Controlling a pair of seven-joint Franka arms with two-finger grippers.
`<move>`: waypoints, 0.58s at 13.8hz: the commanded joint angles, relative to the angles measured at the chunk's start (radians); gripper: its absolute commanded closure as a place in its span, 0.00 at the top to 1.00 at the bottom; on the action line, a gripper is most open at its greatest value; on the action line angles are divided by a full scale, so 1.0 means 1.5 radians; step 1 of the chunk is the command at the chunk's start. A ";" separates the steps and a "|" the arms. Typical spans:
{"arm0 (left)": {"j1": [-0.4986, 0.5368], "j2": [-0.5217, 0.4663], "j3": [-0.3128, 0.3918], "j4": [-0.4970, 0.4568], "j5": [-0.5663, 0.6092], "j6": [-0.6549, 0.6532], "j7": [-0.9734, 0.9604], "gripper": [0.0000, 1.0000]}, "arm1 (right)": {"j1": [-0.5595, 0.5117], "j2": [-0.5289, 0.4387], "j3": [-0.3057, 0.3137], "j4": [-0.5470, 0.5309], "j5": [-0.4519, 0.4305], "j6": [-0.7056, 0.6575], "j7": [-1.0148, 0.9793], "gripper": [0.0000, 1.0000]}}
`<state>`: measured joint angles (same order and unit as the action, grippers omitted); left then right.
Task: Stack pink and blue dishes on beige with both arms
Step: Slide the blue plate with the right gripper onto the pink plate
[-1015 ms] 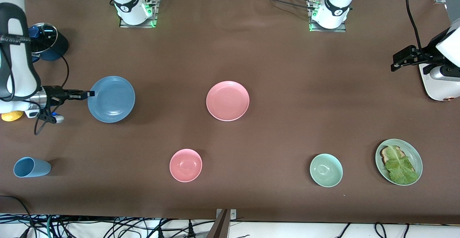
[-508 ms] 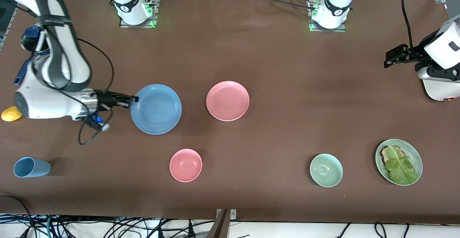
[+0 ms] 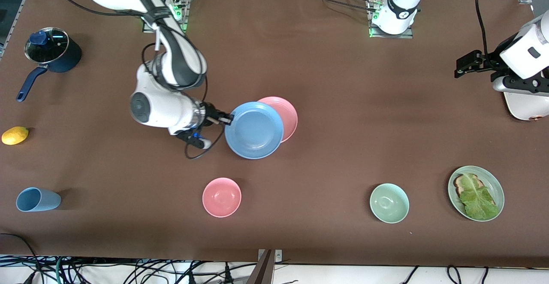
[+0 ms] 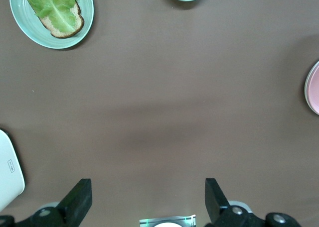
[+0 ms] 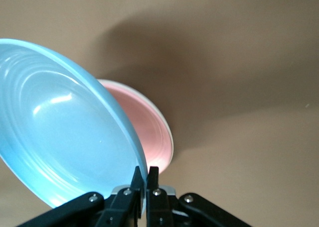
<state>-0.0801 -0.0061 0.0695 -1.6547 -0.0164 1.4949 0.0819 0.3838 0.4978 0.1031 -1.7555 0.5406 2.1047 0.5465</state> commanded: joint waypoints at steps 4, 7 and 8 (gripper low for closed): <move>0.000 -0.015 -0.004 -0.019 0.005 0.017 -0.003 1.00 | 0.014 0.009 0.015 -0.045 0.012 0.025 -0.017 0.00; 0.000 -0.015 -0.005 -0.019 0.004 0.017 -0.003 1.00 | 0.043 0.029 0.015 -0.045 0.013 0.056 -0.018 0.00; 0.000 -0.014 -0.005 -0.019 0.003 0.017 -0.003 1.00 | 0.050 0.034 0.014 -0.045 0.014 0.058 -0.017 0.00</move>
<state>-0.0803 -0.0061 0.0665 -1.6581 -0.0164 1.5033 0.0820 0.4352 0.5401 0.1235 -1.8159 0.5406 2.1643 0.5357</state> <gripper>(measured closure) 0.000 0.952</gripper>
